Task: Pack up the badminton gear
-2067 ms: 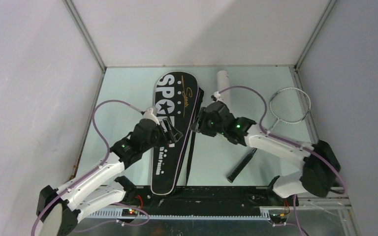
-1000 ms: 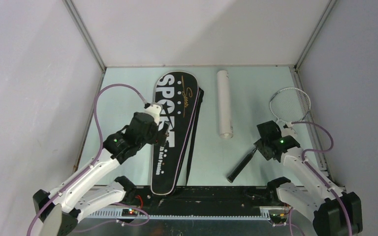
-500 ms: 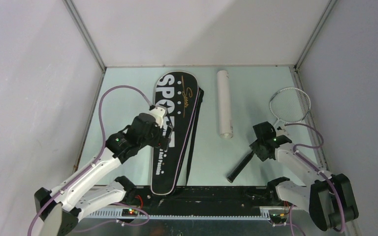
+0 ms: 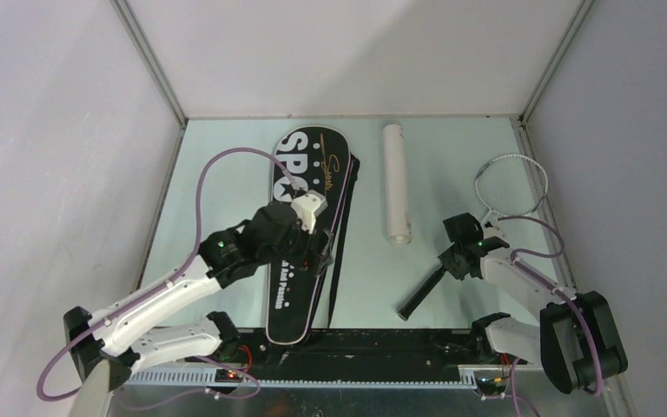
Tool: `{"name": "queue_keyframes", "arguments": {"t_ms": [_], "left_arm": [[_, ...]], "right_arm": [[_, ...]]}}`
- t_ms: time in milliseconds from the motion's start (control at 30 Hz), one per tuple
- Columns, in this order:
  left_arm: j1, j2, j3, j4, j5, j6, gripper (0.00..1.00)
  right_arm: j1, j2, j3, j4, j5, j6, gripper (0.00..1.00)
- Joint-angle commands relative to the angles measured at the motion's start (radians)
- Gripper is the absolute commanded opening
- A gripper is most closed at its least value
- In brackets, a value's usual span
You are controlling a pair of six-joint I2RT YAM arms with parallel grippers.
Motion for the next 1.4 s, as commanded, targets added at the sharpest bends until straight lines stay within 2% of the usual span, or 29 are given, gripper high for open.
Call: {"name": "queue_keyframes", "arguments": {"t_ms": [0, 67, 167, 300, 467, 700, 833, 1133, 1367], "left_arm": [[-0.118, 0.024, -0.040, 0.126, -0.045, -0.122, 0.89], [-0.207, 0.046, -0.040, 0.169, -0.116, -0.142, 0.88], [-0.321, 0.103, -0.031, 0.228, -0.257, -0.151, 0.87], [-0.396, 0.173, -0.039, 0.339, -0.316, -0.150, 0.89], [-0.437, 0.278, -0.026, 0.445, -0.350, -0.093, 0.92], [-0.508, 0.415, 0.084, 0.451, -0.365, 0.007, 0.96], [-0.570, 0.436, 0.093, 0.481, -0.399, 0.054, 0.98], [-0.591, 0.501, 0.106, 0.494, -0.396, -0.010, 0.92], [-0.626, 0.552, 0.123, 0.501, -0.440, -0.010, 0.92]], "right_arm": [[-0.005, 0.009, -0.019, 0.036, -0.017, 0.016, 0.21], [-0.006, -0.010, -0.019, 0.036, -0.027, 0.016, 0.10], [-0.005, -0.062, -0.019, 0.015, -0.038, 0.015, 0.03], [-0.006, -0.180, -0.019, -0.043, -0.030, 0.030, 0.01], [-0.005, -0.304, -0.019, -0.082, -0.044, 0.031, 0.01], [0.003, -0.381, -0.019, -0.091, -0.095, 0.048, 0.00], [0.025, -0.408, -0.019, -0.078, -0.103, 0.054, 0.00], [0.049, -0.464, -0.019, -0.060, -0.117, 0.057, 0.00], [0.052, -0.485, -0.015, -0.048, -0.113, 0.061, 0.00]]}}
